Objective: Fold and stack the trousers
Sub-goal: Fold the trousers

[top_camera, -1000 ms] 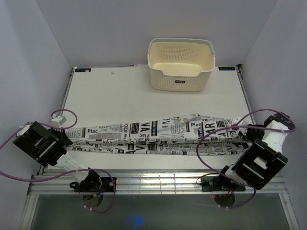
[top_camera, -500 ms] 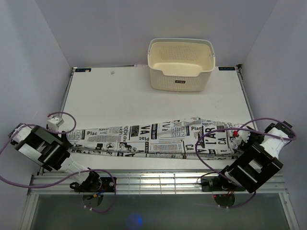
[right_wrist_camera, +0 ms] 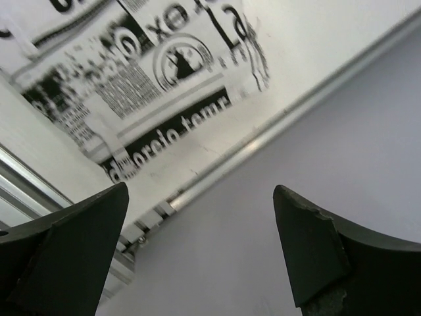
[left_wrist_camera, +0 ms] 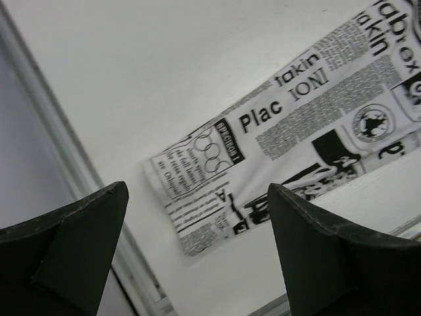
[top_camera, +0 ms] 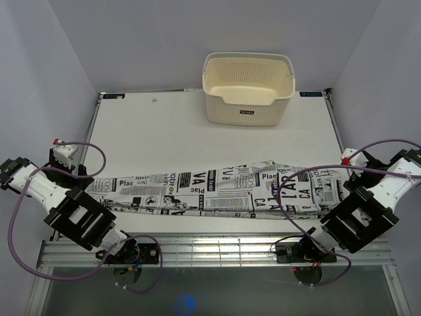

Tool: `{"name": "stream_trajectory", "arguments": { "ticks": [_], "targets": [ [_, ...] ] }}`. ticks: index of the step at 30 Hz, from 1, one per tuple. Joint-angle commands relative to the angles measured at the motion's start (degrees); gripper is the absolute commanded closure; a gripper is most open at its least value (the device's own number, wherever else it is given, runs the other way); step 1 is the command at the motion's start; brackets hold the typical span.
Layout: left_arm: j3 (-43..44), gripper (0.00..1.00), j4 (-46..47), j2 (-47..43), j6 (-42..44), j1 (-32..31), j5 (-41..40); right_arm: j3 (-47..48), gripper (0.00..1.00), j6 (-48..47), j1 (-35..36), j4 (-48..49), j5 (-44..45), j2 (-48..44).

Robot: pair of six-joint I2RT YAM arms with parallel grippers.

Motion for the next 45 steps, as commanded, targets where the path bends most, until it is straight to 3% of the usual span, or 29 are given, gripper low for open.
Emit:
{"name": "stream_trajectory", "arguments": {
  "ticks": [1, 3, 4, 8, 13, 19, 25, 29, 34, 35, 37, 40, 45],
  "targets": [
    [-3.4, 0.02, -3.5, -0.8, -4.8, -4.7, 3.0, -4.5, 0.06, 5.8, 5.6, -3.8, -3.7, -2.2],
    [-7.1, 0.02, 2.2, -1.2, -12.0, -9.2, 0.5, -7.9, 0.10, 12.9, 8.5, -2.1, -4.6, -3.5],
    [-8.5, 0.07, 4.2, -1.2, -18.4, -10.9, -0.8, -8.8, 0.11, 15.4, 11.7, -0.2, -5.0, -4.4],
    [-15.9, 0.39, 12.9, -0.6, -26.6, -15.7, -8.4, -14.9, 0.17, 25.2, 18.1, 4.8, -3.3, -5.9],
    [-23.4, 0.64, 18.2, 2.8, -28.4, -15.5, -23.9, -23.5, 0.22, 28.1, 19.7, 11.4, 6.3, -5.4],
    [-26.6, 0.69, 25.1, 3.4, -27.2, -11.8, -35.4, -30.6, 0.28, 27.9, 19.7, 20.4, 15.8, -5.0],
    [-18.7, 0.70, 27.6, 10.8, -29.7, -5.6, -39.2, -30.8, 0.38, 29.3, 19.6, 21.5, 18.6, -2.4],
    [-9.5, 0.68, 17.0, 11.7, -23.0, -1.6, -31.6, -27.7, 0.41, 27.8, 19.6, 15.8, 15.3, -4.4],
    [-5.9, 0.68, 7.8, 7.5, -16.3, -0.7, -24.5, -20.4, 0.43, 27.9, 19.7, 7.8, 8.8, -4.8],
    [-5.6, 0.64, 7.1, 7.1, -16.0, -0.8, -23.5, -19.5, 0.43, 27.8, 19.7, 7.1, 8.1, -4.7],
    [-5.0, 0.49, 6.5, 5.6, -16.0, -0.8, -20.9, -17.6, 0.43, 28.0, 19.7, 5.9, 6.4, -4.9],
    [-5.8, 0.37, 8.5, 5.4, -17.5, -1.8, -21.0, -16.8, 0.42, 28.1, 19.8, 5.2, 5.6, -5.2],
    [-6.7, 0.31, 11.7, 7.2, -20.3, -3.0, -21.9, -16.8, 0.41, 28.9, 19.9, 6.3, 6.7, -3.6]
  ]
}}
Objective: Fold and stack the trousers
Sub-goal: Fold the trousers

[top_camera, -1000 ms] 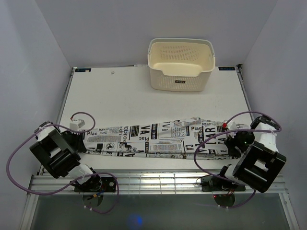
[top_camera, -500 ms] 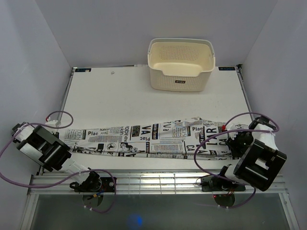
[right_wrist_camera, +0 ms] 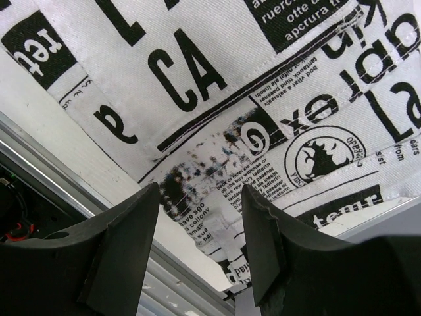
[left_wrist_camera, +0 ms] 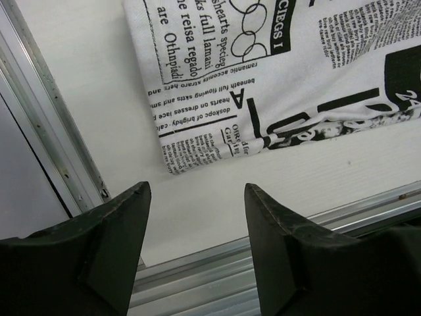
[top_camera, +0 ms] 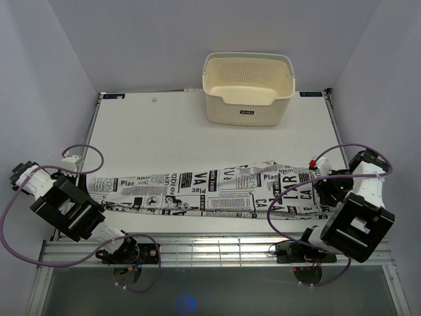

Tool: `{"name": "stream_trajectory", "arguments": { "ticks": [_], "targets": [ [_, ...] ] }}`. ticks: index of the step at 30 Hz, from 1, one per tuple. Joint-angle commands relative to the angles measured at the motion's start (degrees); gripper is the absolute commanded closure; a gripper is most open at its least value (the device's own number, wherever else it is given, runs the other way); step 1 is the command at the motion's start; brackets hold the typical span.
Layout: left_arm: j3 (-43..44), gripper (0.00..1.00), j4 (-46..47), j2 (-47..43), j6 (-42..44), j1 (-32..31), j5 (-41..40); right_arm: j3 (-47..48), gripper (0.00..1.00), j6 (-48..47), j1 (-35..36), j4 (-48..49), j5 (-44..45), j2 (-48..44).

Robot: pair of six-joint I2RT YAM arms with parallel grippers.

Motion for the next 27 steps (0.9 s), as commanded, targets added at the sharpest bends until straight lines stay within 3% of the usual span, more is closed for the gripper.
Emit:
{"name": "stream_trajectory", "arguments": {
  "ticks": [1, 7, 11, 12, 15, 19, 21, 24, 26, 27],
  "targets": [
    [-1.3, 0.29, 2.6, -0.2, -1.7, -1.6, 1.6, 1.3, 0.41, 1.0, 0.0, -1.4, -0.9, 0.9],
    [-7.1, 0.34, 12.3, 0.3, -8.4, -6.4, -2.7, -1.4, 0.42, 1.7, 0.0, 2.1, 0.8, 2.5],
    [-9.5, 0.60, 16.1, 2.1, -9.9, -7.0, -6.6, -5.4, 0.47, 2.0, 0.0, 5.8, 3.7, 3.1],
    [-10.4, 0.72, 16.8, 2.3, -9.5, -7.0, -9.1, -7.1, 0.48, 2.0, 0.0, 6.5, 5.0, 3.1],
    [-12.0, 0.92, 18.0, 2.2, -6.2, -5.8, -12.7, -9.1, 0.51, 2.1, 0.0, 9.0, 7.1, 3.0],
    [-10.3, 0.99, 19.1, 1.8, -3.2, -3.4, -14.0, -12.0, 0.55, 2.2, 0.0, 11.6, 9.5, 3.2],
    [-9.6, 0.98, 19.8, 1.7, -1.3, -3.2, -14.5, -12.5, 0.56, 2.1, 0.0, 12.5, 10.9, 3.3],
    [-6.1, 0.58, 17.8, 0.5, 1.1, -3.2, -13.3, -10.9, 0.56, 1.6, 0.0, 9.7, 9.6, 3.1],
    [-3.5, 0.34, 13.7, -0.9, 2.6, -3.2, -7.0, -6.4, 0.55, 1.2, 0.0, 6.2, 6.7, 2.3],
    [-2.3, 0.31, 9.8, -2.9, 4.6, -3.3, -4.4, -4.3, 0.54, 0.6, 0.0, 1.7, 2.4, 1.4]
  ]
}}
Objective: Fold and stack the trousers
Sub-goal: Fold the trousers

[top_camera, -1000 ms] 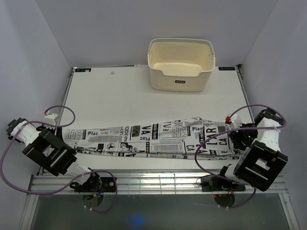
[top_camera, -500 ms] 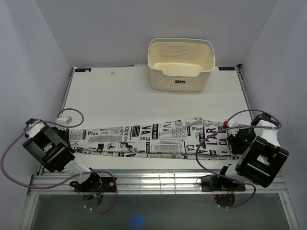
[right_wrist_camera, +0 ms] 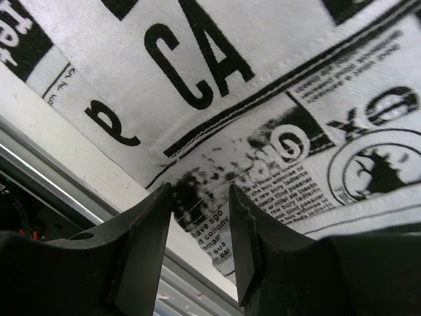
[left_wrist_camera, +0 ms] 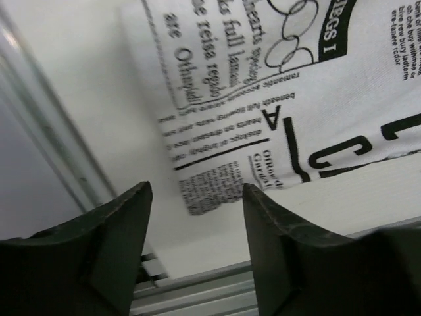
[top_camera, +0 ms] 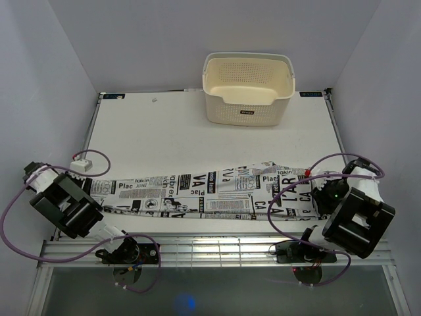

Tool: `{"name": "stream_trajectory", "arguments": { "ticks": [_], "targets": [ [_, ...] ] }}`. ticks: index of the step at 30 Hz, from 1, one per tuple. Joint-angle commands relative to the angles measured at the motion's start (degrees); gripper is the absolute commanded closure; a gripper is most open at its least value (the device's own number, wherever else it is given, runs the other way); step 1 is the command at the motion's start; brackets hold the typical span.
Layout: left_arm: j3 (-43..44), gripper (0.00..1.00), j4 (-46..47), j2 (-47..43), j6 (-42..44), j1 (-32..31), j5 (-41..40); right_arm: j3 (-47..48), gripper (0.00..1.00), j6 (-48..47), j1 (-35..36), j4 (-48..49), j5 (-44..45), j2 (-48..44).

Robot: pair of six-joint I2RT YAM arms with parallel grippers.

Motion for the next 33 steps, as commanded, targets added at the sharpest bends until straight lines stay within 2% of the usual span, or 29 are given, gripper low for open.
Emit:
{"name": "stream_trajectory", "arguments": {
  "ticks": [1, 2, 3, 6, 8, 9, 10, 11, 12, 14, 15, 17, 18, 19, 20, 21, 23, 24, 27, 33],
  "targets": [
    [7.4, 0.29, -4.5, -6.4, 6.7, 0.6, 6.9, 6.6, 0.54, -1.5, -0.2, -7.3, -5.3, -1.3],
    [8.2, 0.27, -6.7, -7.5, 8.1, 0.3, 12.5, 10.6, 0.53, -1.4, 0.6, -9.0, -9.6, -2.1],
    [8.6, 0.26, -9.5, -9.8, 9.2, -0.3, 14.6, 12.3, 0.52, -1.3, 1.4, -10.8, -11.3, -2.4],
    [8.1, 0.25, -10.4, -13.5, 4.0, -8.2, 17.9, 17.7, 0.50, 3.8, 7.0, -13.2, -16.3, -3.0],
    [6.6, 0.26, -10.4, -14.9, 0.5, -16.0, 20.2, 19.3, 0.49, 8.4, 10.8, -10.7, -18.1, -3.1],
    [6.1, 0.27, -9.2, -15.5, -1.6, -18.7, 22.8, 19.9, 0.49, 14.2, 15.1, -9.0, -19.2, -3.1],
    [5.6, 0.28, -8.0, -16.5, -7.3, -24.3, 24.0, 20.1, 0.49, 17.2, 17.1, -7.0, -19.5, -2.9],
    [5.0, 0.28, -6.9, -17.2, -10.0, -27.1, 25.4, 20.0, 0.49, 20.1, 21.4, -2.9, -19.5, -2.1],
    [3.6, 0.30, -4.7, -17.8, -12.4, -32.7, 28.2, 20.0, 0.50, 25.5, 23.6, -0.9, -19.0, -1.5],
    [1.5, 0.30, -0.3, -20.9, -21.2, -39.6, 28.9, 20.2, 0.51, 30.1, 28.3, 4.2, -18.7, 1.4],
    [-1.2, 0.30, 5.6, -22.3, -24.9, -43.4, 26.8, 20.4, 0.52, 31.9, 29.5, 5.5, -18.8, 2.7],
    [-3.6, 0.30, 10.8, -25.3, -32.0, -56.8, 23.6, 21.7, 0.53, 36.3, 31.4, 9.2, -19.4, 7.2],
    [-4.6, 0.30, 14.3, -25.7, -33.5, -60.9, 21.7, 22.2, 0.53, 37.7, 31.6, 10.6, -19.8, 8.7],
    [-6.3, 0.30, 15.9, -25.8, -34.8, -69.4, 17.8, 22.7, 0.53, 40.6, 31.6, 12.1, -20.0, 10.2],
    [-7.0, 0.31, 17.6, -25.4, -37.8, -73.7, 15.6, 23.9, 0.54, 42.1, 31.6, 13.6, -20.6, 13.2],
    [-7.7, 0.32, 21.1, -25.0, -39.3, -80.8, 13.3, 24.7, 0.54, 43.5, 31.6, 16.0, -20.8, 14.7],
    [-9.0, 0.33, 26.5, -22.9, -43.0, -86.5, 7.7, 26.5, 0.54, 47.3, 31.6, 18.4, -21.2, 18.2],
    [-9.1, 0.33, 27.8, -21.8, -43.9, -90.9, 6.7, 26.9, 0.54, 48.5, 31.6, 20.5, -21.2, 19.0],
    [-8.2, 0.34, 32.1, -16.8, -47.2, -97.7, 3.9, 28.4, 0.55, 51.3, 31.5, 23.4, -20.7, 21.6],
    [-3.2, 0.35, 38.5, -7.9, -46.4, -110.8, -2.9, 28.3, 0.54, 52.1, 33.6, 24.4, -18.2, 25.3]
  ]
}}
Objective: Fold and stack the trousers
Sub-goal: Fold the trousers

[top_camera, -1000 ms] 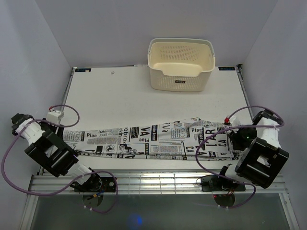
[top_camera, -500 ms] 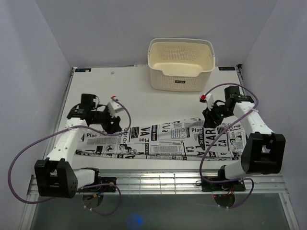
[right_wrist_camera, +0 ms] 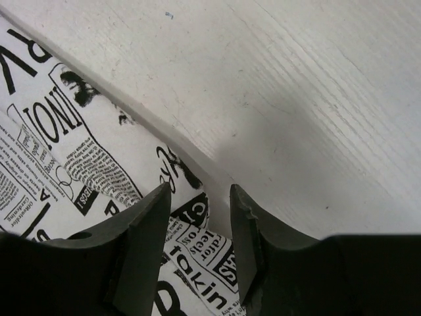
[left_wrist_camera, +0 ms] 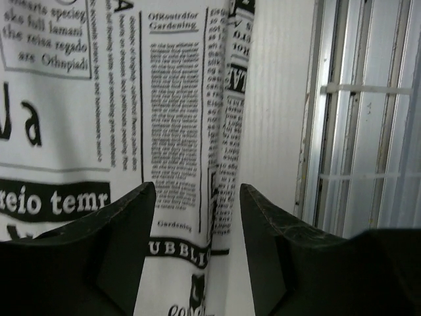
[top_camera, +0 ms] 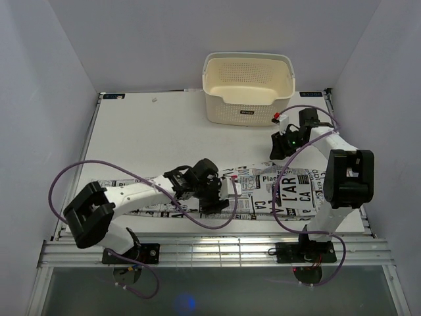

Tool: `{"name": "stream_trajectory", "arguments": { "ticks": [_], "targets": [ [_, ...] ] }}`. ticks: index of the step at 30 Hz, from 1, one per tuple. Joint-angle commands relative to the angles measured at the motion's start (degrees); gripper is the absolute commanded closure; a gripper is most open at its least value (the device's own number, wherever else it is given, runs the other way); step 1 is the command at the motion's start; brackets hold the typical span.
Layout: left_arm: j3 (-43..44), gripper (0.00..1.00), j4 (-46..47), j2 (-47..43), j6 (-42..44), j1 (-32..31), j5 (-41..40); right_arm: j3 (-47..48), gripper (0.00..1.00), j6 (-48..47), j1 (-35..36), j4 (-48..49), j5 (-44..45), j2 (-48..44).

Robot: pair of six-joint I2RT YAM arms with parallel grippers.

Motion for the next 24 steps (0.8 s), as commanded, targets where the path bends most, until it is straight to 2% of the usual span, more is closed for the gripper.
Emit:
{"name": "stream_trajectory", "arguments": {
  "ticks": [1, 6, 11, 24],
  "targets": [
    [5.7, 0.37, 6.8, 5.2, -2.9, -5.6, -5.8, 0.6, 0.52, 2.4, 1.4, 2.7, 0.6, 1.4],
    [13.7, 0.46, 9.6, 14.1, -5.1, -9.6, -7.6, -0.8, 0.51, 1.7, 1.4, 2.5, 0.6, 3.6],
    [17.6, 0.50, 11.2, 20.6, -5.9, -11.7, -8.7, -1.5, 0.52, 1.5, 1.4, 2.9, 0.0, 5.3],
    [19.7, 0.55, 11.7, 25.8, -7.1, -14.1, -7.0, -1.1, 0.54, -0.4, 1.4, 0.2, -4.6, 7.5]
  ]
}}
